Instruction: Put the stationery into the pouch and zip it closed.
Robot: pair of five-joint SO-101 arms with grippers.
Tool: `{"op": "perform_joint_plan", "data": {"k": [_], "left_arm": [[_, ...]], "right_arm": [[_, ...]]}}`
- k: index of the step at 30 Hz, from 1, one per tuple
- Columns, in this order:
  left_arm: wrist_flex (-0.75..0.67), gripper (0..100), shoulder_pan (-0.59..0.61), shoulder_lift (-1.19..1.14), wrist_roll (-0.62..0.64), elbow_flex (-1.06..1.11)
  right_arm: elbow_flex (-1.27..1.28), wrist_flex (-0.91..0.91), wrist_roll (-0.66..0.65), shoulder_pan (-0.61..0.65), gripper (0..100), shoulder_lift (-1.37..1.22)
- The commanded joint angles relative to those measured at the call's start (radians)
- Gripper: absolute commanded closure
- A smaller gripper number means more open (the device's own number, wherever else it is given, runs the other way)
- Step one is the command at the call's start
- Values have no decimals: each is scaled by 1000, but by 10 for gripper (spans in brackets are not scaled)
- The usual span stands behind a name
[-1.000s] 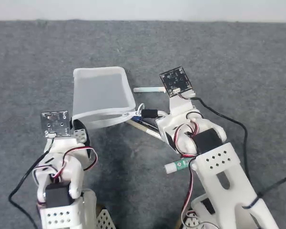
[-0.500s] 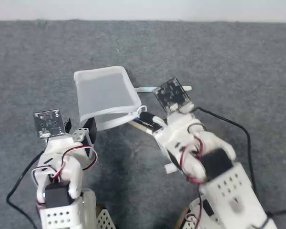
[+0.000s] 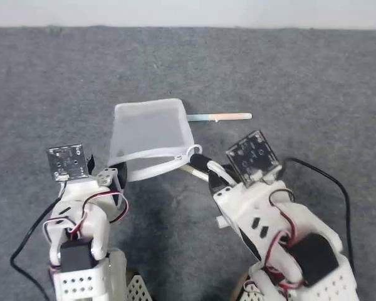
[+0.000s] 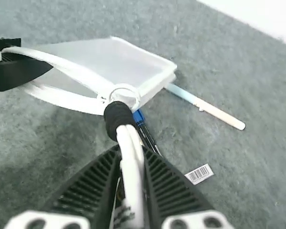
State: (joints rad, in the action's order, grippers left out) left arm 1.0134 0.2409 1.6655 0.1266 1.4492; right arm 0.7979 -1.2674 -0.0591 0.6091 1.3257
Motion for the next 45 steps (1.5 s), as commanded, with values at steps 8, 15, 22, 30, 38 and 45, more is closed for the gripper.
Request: {"op": "perform_joint_plan", "data": {"k": [8,15,22,30,38,45], "left_arm": [[-40,927,-3,9,-44,2],[-20,989,-3,9,-89,-15],[15,989,-2,12,-89,-33],[14,989,3,14,-87,-35],[14,989,6,15,-87,-36],[11,989,8,15,-86,-38]], "right_arm": [[34,39,-29,8,992,88],[35,39,-26,8,989,88],[52,30,5,2,797,88],[64,42,26,-65,783,87],[64,81,29,-216,779,85],[31,81,29,-217,779,-31]]}}
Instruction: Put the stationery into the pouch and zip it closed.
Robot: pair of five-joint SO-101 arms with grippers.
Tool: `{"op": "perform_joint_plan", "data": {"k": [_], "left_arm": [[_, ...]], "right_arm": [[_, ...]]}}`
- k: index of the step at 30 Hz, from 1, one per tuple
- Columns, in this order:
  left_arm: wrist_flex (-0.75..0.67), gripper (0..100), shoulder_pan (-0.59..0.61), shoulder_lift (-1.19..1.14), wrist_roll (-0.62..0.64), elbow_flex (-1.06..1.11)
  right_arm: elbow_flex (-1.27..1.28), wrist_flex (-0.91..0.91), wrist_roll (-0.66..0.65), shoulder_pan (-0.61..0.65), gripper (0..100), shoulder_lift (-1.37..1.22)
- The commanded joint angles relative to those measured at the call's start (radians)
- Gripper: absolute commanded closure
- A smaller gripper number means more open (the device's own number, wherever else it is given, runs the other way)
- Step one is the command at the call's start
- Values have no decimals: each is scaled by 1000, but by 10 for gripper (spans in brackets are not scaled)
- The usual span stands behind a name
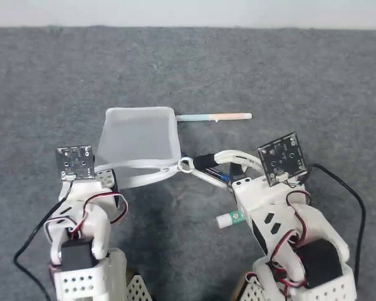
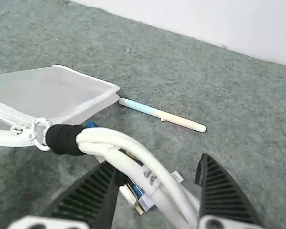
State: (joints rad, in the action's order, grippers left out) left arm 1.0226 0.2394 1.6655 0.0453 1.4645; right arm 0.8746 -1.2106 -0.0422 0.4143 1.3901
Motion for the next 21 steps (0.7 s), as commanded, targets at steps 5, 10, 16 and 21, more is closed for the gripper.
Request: {"op": "perform_joint_plan", "data": {"k": [5,10,16,21], "left_arm": [[2,989,9,15,-5,-58],[5,989,9,15,-5,-64],[2,989,69,15,2,-73],[3,989,130,15,37,-85]], "right_arm": [[-158,-15,12,-22,778,-349],[-239,-59,35,-44,716,-513],[-275,-62,69,-81,702,-585],[-288,-44,106,-81,702,-661]]}}
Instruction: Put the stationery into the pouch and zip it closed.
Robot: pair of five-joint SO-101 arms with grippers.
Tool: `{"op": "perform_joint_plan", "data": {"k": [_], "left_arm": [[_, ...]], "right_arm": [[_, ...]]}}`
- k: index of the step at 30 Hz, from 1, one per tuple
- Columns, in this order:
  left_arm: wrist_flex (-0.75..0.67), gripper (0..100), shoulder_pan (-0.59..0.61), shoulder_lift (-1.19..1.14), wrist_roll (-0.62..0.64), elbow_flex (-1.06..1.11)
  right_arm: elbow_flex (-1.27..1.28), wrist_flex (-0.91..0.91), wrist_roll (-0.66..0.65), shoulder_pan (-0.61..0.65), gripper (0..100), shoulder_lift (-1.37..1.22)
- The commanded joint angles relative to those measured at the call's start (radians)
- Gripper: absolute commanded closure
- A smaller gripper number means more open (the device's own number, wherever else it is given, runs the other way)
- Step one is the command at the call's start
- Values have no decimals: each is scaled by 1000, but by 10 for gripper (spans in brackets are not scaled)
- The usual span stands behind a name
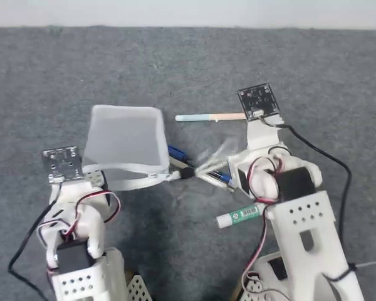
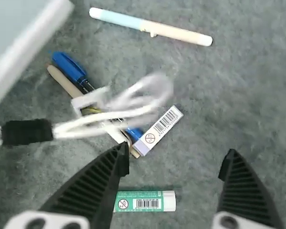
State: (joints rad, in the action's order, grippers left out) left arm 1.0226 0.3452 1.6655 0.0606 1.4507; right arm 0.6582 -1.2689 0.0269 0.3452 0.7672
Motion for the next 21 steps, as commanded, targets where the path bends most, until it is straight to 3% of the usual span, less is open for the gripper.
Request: {"op": "perform_joint_plan", "data": {"k": [1,12,21], "left_arm": [[2,989,26,15,23,-71],[5,989,26,15,21,-70],[6,988,26,15,17,-65]], "right_arm": [[-80,18,49,-12,702,-59],[-175,36,130,-12,745,-346],[-186,173,183,-13,760,-558]]}}
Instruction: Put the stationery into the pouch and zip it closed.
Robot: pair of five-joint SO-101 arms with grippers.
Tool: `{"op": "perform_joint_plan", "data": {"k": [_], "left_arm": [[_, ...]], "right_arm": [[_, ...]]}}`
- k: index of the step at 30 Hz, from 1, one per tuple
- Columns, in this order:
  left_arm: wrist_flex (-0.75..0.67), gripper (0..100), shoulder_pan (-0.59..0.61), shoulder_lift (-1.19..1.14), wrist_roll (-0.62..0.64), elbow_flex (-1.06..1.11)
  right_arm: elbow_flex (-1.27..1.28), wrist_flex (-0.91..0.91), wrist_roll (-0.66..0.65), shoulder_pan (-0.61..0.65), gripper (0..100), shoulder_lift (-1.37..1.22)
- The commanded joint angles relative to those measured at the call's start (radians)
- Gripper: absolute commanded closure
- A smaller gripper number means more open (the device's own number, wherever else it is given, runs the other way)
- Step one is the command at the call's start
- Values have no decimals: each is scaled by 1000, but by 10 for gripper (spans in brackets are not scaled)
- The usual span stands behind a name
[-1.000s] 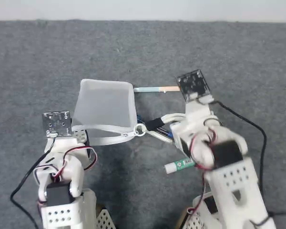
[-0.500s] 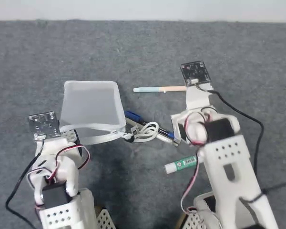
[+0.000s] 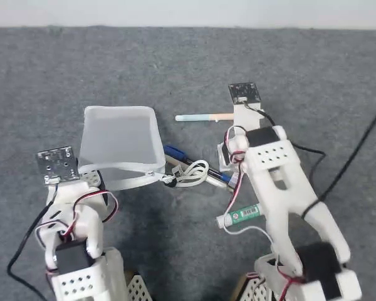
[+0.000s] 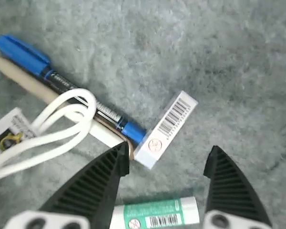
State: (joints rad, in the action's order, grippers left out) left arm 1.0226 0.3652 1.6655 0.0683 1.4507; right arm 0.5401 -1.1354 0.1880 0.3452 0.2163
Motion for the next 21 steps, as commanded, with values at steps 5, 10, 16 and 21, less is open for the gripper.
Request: {"op": "perform_joint_plan", "data": {"k": [5,10,16,21], "left_arm": [[6,988,6,15,9,-65],[6,988,6,15,9,-64],[8,988,6,15,9,-64],[8,988,6,15,9,-64]], "right_arm": [[-68,65,25,-13,760,-48],[-66,104,25,-13,760,-104],[-123,125,25,-19,760,-229],[-218,93,26,-48,784,-346]]}}
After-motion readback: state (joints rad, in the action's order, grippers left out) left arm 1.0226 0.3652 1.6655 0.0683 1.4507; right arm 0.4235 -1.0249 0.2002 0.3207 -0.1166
